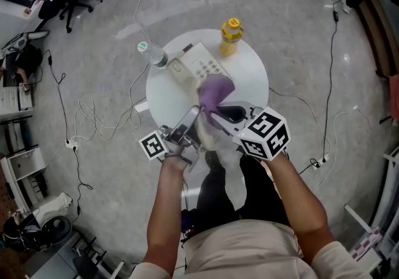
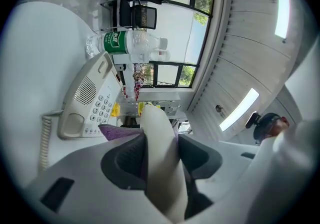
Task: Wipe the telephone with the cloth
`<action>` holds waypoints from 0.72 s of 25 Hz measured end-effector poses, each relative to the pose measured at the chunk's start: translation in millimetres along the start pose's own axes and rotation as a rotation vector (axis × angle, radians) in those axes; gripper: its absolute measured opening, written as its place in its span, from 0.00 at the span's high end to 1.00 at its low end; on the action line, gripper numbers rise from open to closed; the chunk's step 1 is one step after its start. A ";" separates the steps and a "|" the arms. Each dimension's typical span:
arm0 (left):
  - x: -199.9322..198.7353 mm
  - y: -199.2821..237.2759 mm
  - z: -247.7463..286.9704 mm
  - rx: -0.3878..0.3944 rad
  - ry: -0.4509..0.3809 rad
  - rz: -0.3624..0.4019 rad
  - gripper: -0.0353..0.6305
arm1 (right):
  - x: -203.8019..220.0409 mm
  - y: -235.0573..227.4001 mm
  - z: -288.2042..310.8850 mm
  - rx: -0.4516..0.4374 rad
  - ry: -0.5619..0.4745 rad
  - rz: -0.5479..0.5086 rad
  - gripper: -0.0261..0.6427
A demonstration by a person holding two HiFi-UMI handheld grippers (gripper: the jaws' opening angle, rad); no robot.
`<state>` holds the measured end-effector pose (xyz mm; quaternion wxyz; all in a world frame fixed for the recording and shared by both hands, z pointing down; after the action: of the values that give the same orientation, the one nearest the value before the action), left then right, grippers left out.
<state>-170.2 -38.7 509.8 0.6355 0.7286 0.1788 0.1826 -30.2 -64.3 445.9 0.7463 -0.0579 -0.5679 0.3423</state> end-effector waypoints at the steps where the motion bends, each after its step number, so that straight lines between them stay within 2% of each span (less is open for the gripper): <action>1: 0.8 0.9 0.8 -0.002 0.002 0.000 0.65 | 0.0 -3.1 0.5 0.015 0.017 -0.019 0.92; 12: 21.3 9.1 4.7 -0.043 0.071 0.021 0.65 | 24.1 -35.8 -16.9 0.157 0.067 0.061 0.92; 18: 21.2 16.4 7.6 -0.073 0.080 0.044 0.64 | 29.9 -47.3 -23.3 0.201 0.063 0.082 0.92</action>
<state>-147.5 -36.9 525.9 0.6497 0.7009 0.1815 0.2319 15.1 -75.9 484.5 0.7513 -0.0169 -0.5041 0.4257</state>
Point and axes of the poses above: the fingertips, and each gripper's own axes: z forward along the fingers, y to its left, x out of its underside, the point moved 7 cm from there along -z, backward along the fingers, and after that the axes turned 11 degrees about -y, right-handed, at the moved point
